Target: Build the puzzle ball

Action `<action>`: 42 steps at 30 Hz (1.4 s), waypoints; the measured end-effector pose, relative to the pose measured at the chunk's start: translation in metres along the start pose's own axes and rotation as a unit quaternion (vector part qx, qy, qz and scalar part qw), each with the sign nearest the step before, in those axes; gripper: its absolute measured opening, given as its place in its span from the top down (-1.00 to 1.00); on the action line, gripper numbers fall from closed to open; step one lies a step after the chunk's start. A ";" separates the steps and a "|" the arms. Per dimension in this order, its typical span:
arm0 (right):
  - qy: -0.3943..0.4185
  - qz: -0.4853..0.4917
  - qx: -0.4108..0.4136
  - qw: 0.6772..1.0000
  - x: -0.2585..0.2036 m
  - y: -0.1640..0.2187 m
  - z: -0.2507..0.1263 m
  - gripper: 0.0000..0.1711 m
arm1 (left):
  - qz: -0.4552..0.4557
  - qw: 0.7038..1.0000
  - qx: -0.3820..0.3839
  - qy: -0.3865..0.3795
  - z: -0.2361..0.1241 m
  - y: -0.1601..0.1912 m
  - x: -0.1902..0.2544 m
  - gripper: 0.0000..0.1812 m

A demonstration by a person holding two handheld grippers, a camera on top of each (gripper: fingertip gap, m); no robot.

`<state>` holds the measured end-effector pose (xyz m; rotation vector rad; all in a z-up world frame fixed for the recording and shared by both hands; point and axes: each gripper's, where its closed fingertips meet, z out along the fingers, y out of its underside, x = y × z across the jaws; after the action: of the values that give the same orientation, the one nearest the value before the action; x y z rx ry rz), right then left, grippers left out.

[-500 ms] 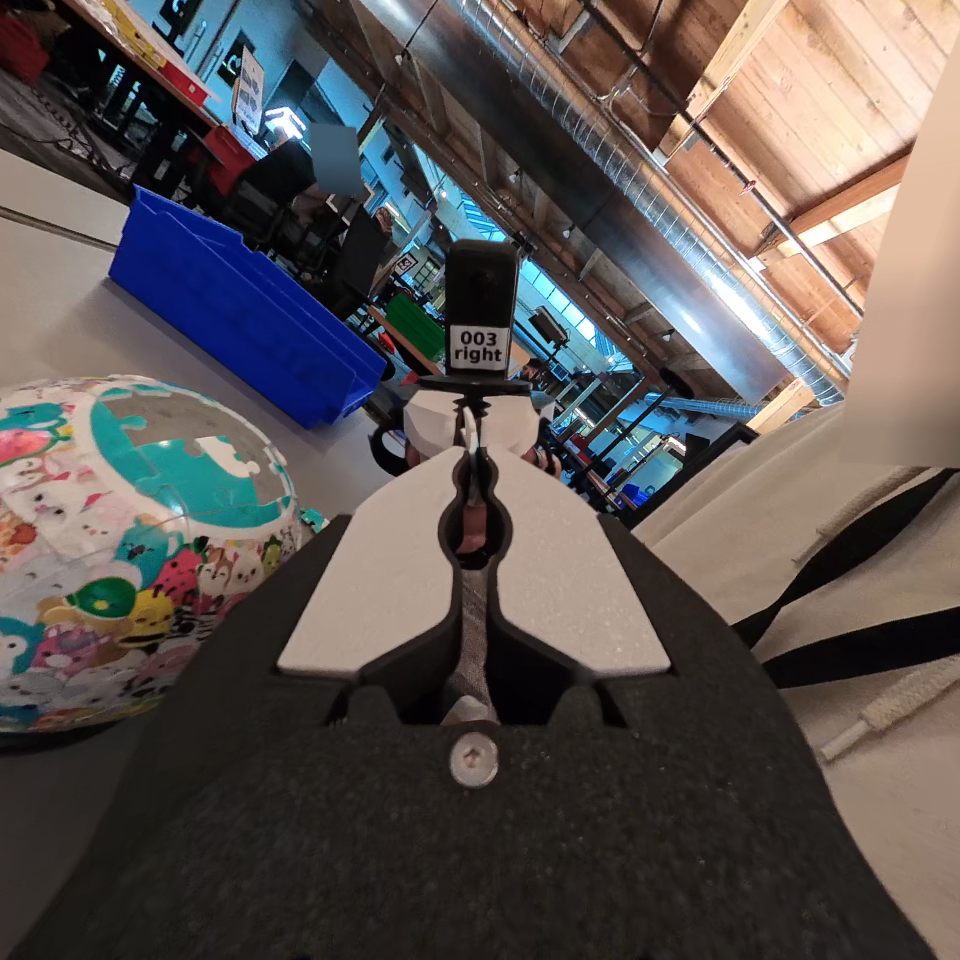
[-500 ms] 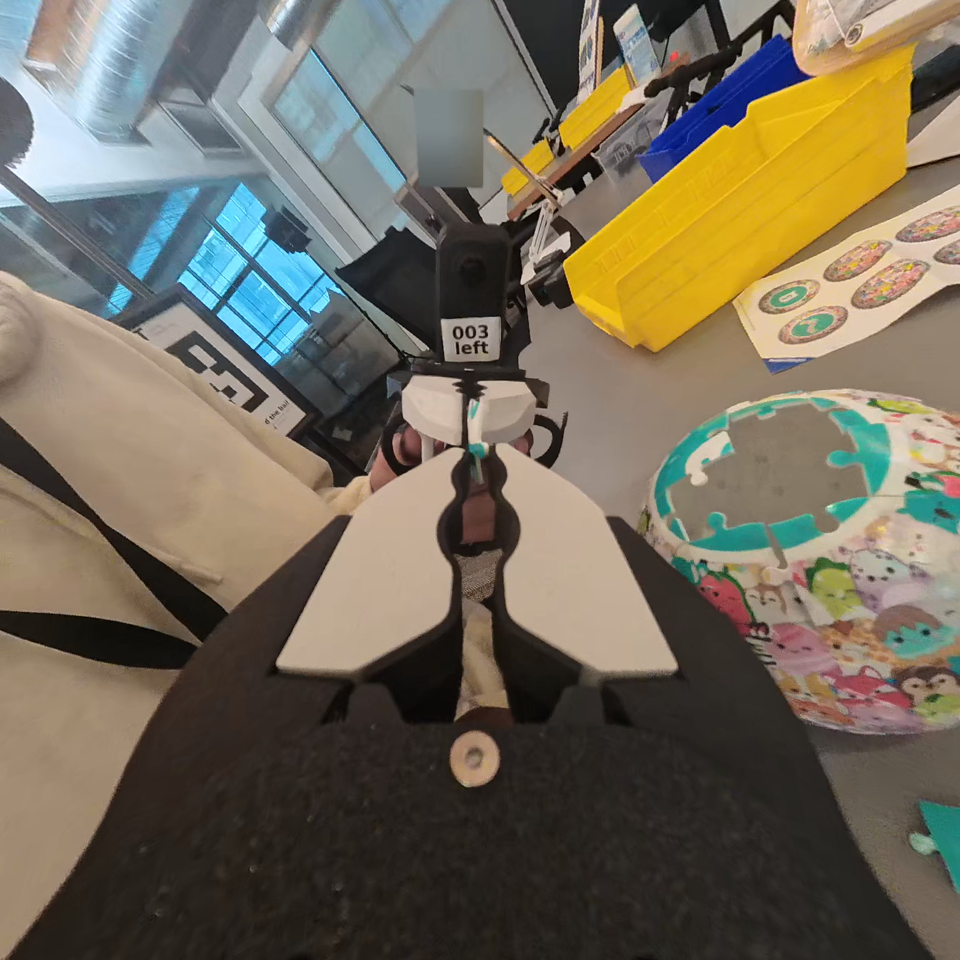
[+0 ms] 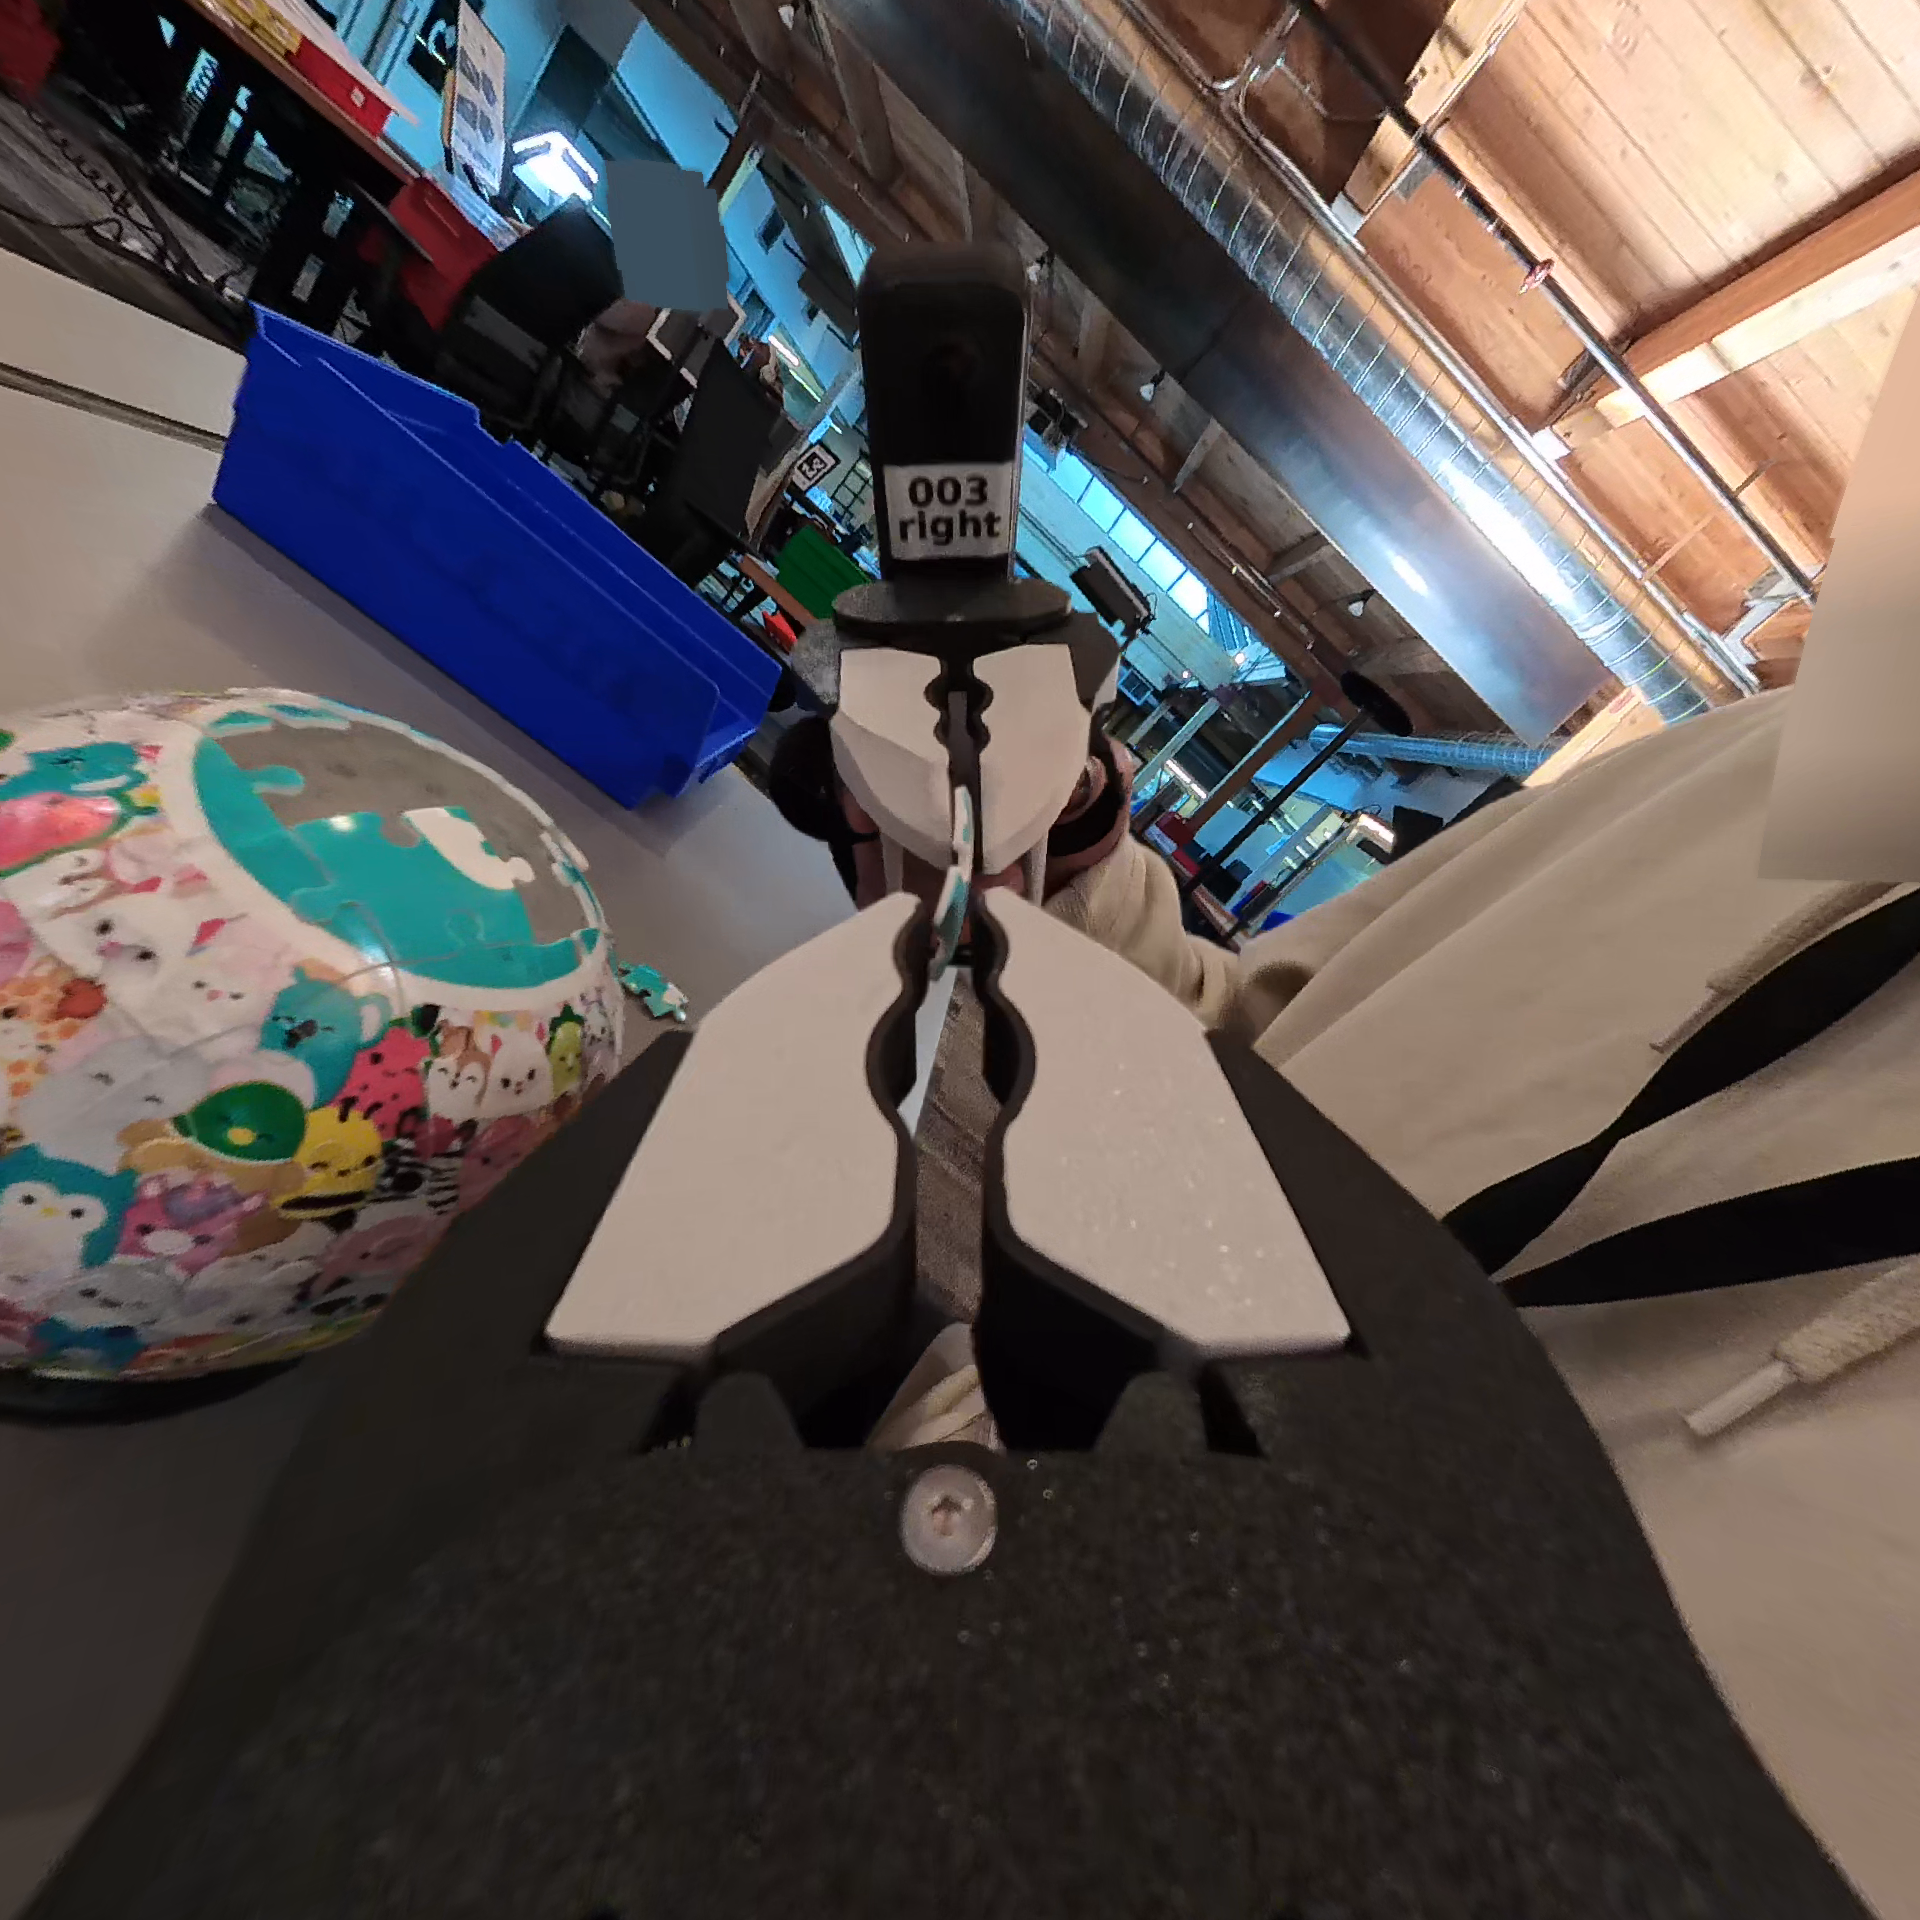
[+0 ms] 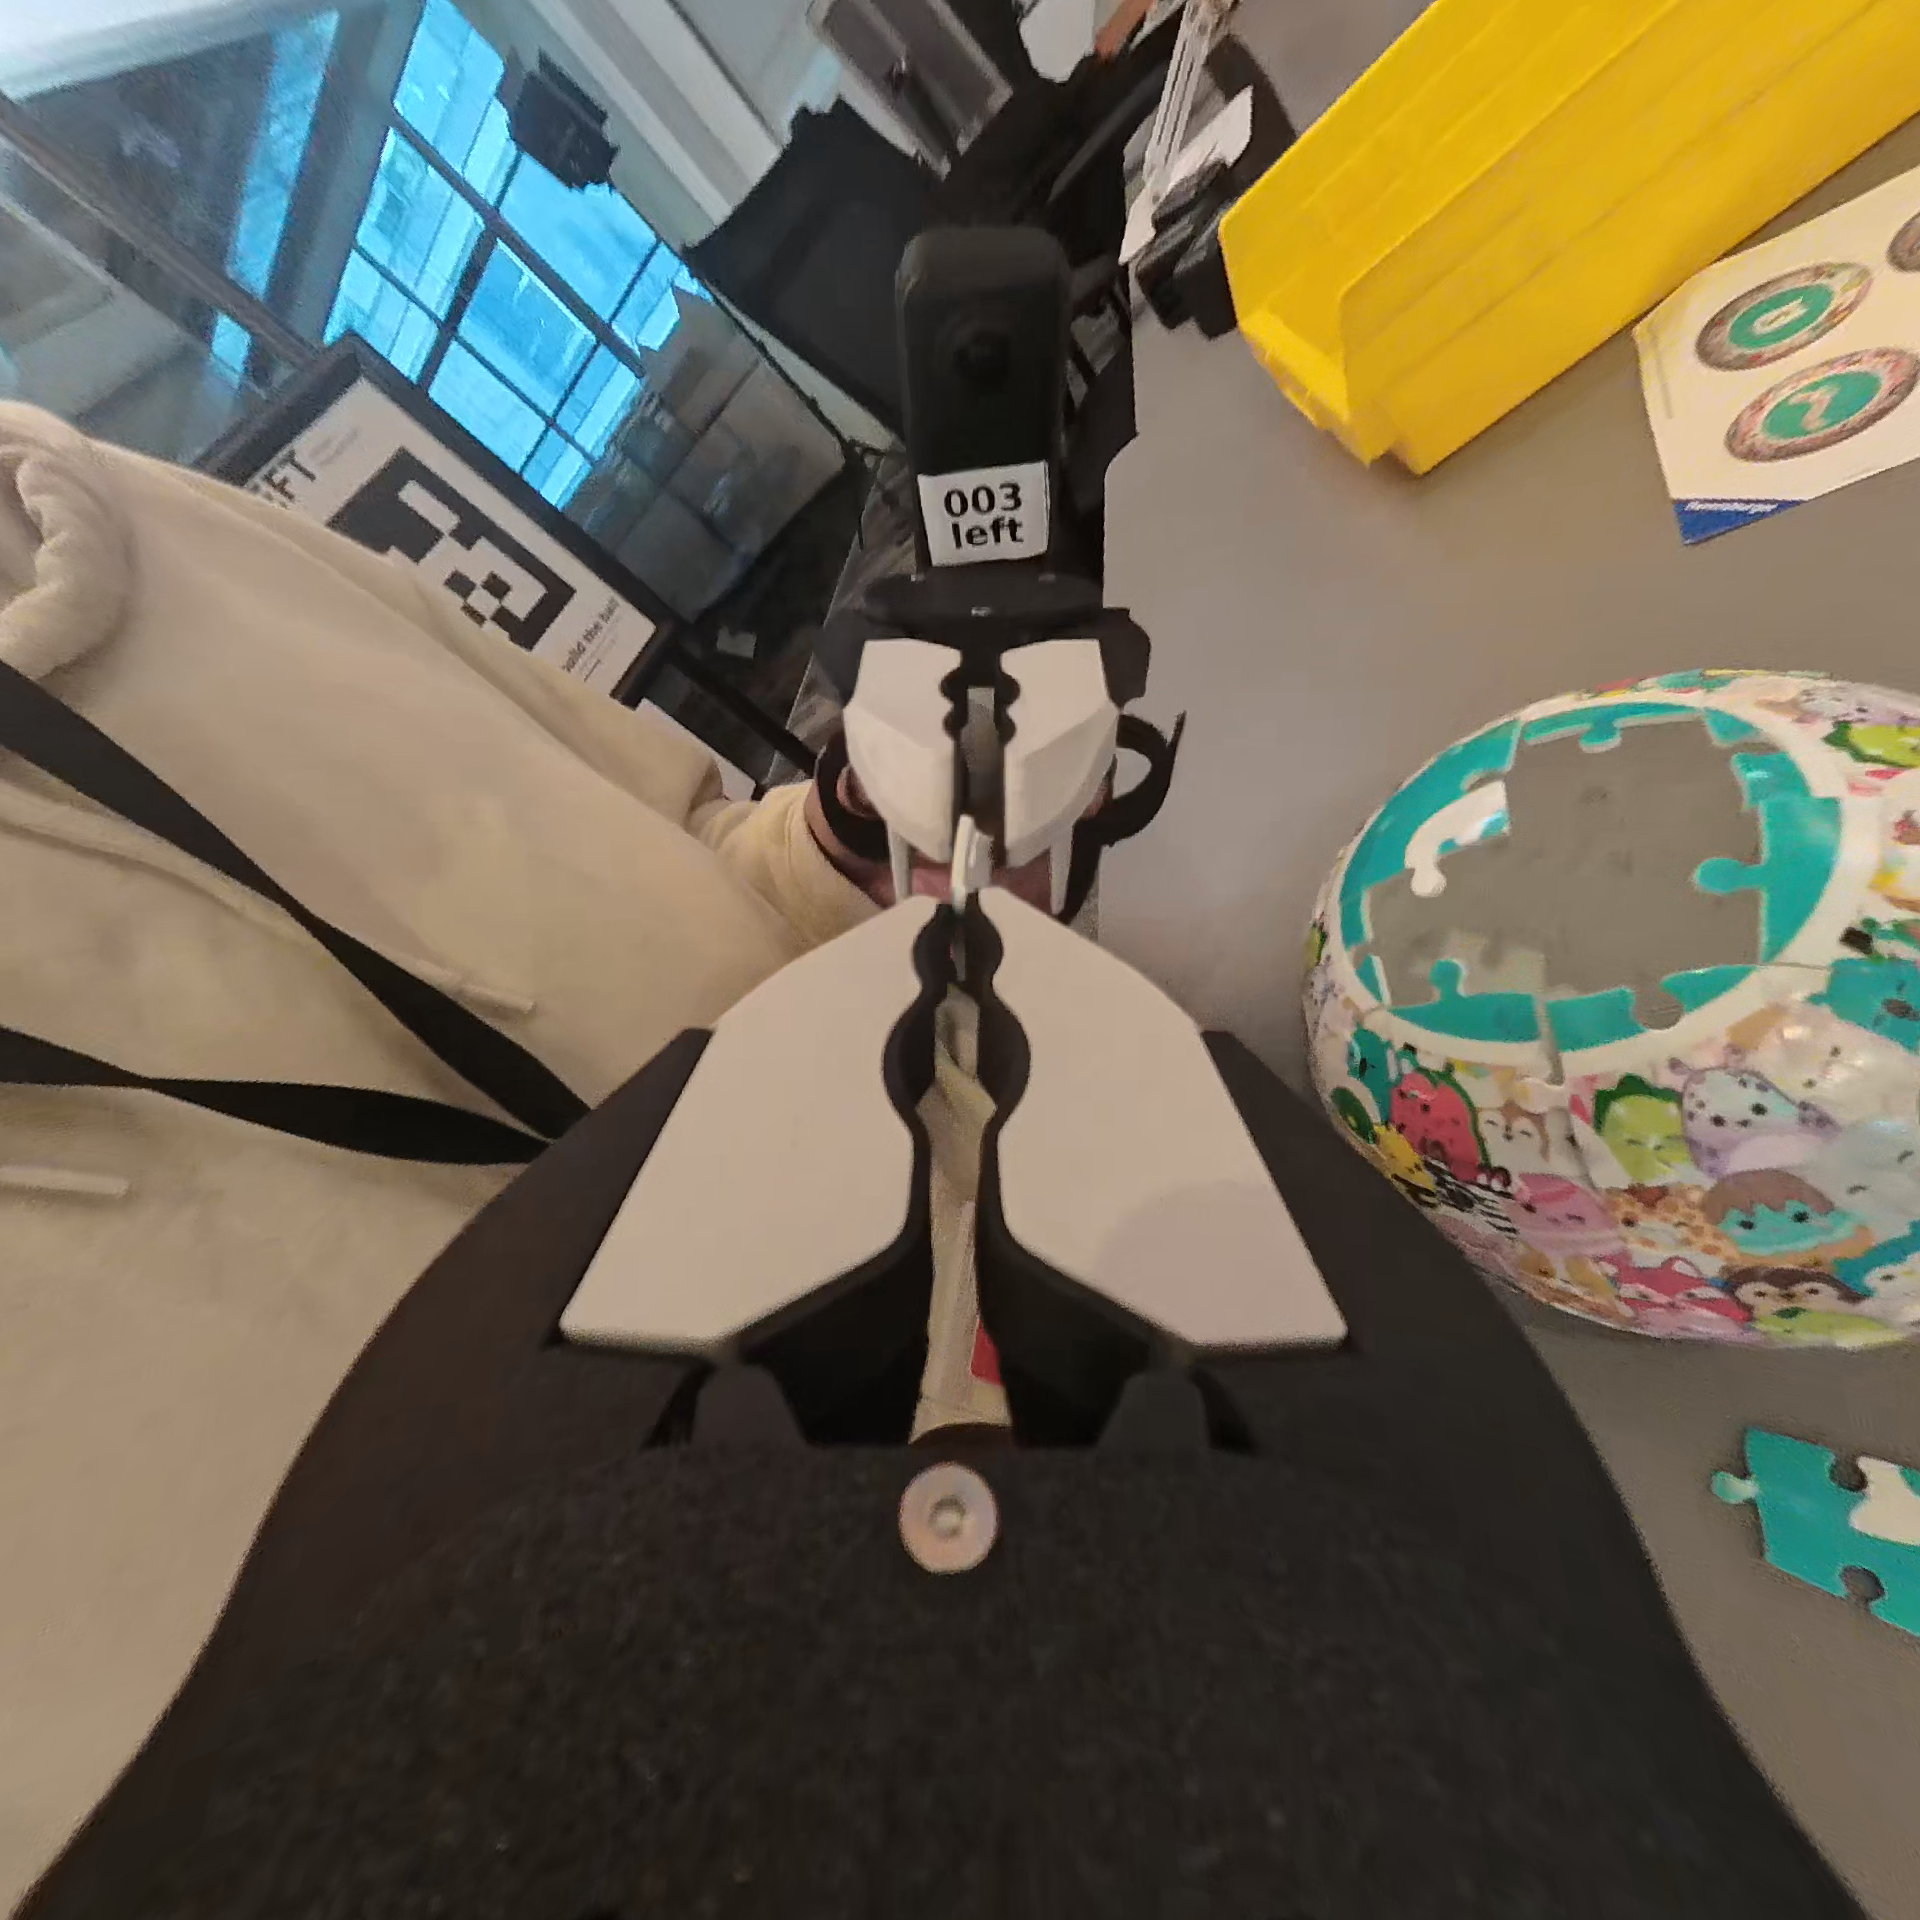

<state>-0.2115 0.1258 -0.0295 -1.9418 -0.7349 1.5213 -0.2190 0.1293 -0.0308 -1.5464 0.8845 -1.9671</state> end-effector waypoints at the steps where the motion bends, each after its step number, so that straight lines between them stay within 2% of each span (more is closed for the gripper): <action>1: -0.003 -0.003 -0.010 1.000 -0.001 0.001 0.001 0.98 | 0.005 1.000 -0.007 -0.003 0.000 0.001 0.000 0.96; 9: 0.005 0.000 -0.001 1.000 0.009 -0.012 0.004 0.93 | 0.014 1.000 -0.012 -0.016 0.003 0.003 -0.002 0.98; 15: 0.040 -0.004 0.005 0.999 0.026 -0.018 -0.001 0.96 | -0.008 0.999 -0.001 -0.049 0.003 -0.005 -0.023 0.96; 18: 0.073 0.021 0.011 0.997 0.049 -0.018 -0.009 0.98 | 0.025 0.994 -0.020 -0.104 -0.004 -0.005 -0.043 0.89; 21: 0.059 0.073 0.008 0.996 0.062 -0.012 -0.010 0.98 | 0.065 0.986 -0.051 -0.148 -0.011 -0.002 -0.055 0.94; 25: 0.069 0.067 0.011 0.995 0.070 -0.011 -0.006 0.98 | 0.123 0.971 -0.095 -0.181 -0.009 0.006 -0.058 1.00; 42: 0.110 0.020 -0.003 0.994 0.085 -0.010 -0.008 0.91 | 0.212 0.936 -0.160 -0.232 0.018 0.012 -0.069 1.00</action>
<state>-0.1866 0.1923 -0.0776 -2.0982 -0.6100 1.3013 -0.1846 0.1670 -0.0821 -1.7142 1.2407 -1.1299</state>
